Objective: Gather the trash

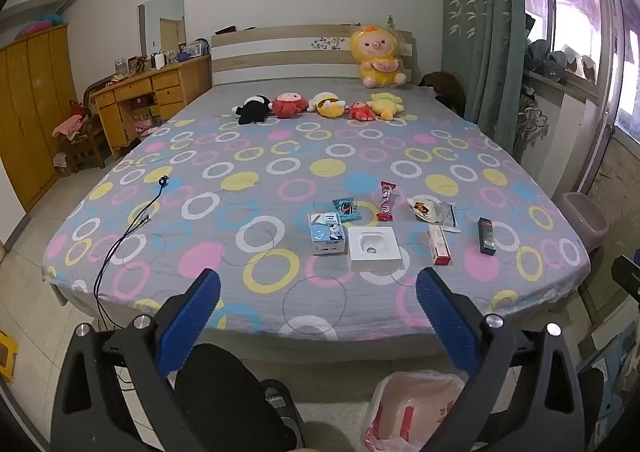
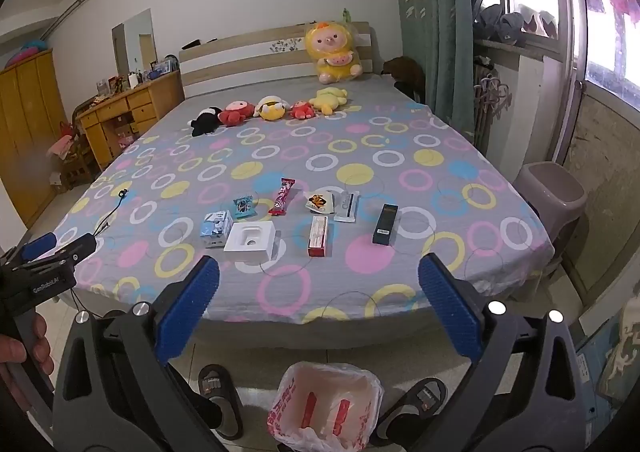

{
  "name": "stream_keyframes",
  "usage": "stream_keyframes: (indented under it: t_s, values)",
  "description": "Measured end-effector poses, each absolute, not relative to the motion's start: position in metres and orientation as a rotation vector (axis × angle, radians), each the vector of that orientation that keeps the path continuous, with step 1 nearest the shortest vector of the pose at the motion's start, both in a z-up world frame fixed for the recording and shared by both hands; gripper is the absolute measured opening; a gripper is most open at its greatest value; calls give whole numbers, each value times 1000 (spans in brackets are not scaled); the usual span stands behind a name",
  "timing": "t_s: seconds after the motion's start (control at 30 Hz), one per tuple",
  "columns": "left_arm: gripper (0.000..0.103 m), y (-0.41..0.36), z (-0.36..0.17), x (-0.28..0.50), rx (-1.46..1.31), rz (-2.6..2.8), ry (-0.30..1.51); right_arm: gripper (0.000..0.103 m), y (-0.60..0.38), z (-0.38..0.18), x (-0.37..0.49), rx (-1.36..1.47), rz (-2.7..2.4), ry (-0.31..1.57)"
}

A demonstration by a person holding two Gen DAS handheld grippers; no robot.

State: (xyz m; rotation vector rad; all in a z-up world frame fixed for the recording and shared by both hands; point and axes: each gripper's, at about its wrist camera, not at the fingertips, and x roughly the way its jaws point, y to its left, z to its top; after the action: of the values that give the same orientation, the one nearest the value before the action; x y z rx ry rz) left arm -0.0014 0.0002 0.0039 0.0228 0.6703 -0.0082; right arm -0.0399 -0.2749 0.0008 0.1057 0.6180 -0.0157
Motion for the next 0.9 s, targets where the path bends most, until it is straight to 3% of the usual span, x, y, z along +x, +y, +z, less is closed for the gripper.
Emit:
stream_keyframes:
  t_s: [0.9]
  values:
    - [96,-5,3,-2,22,-9,665,98,-275,-10,-39,114,-18,630]
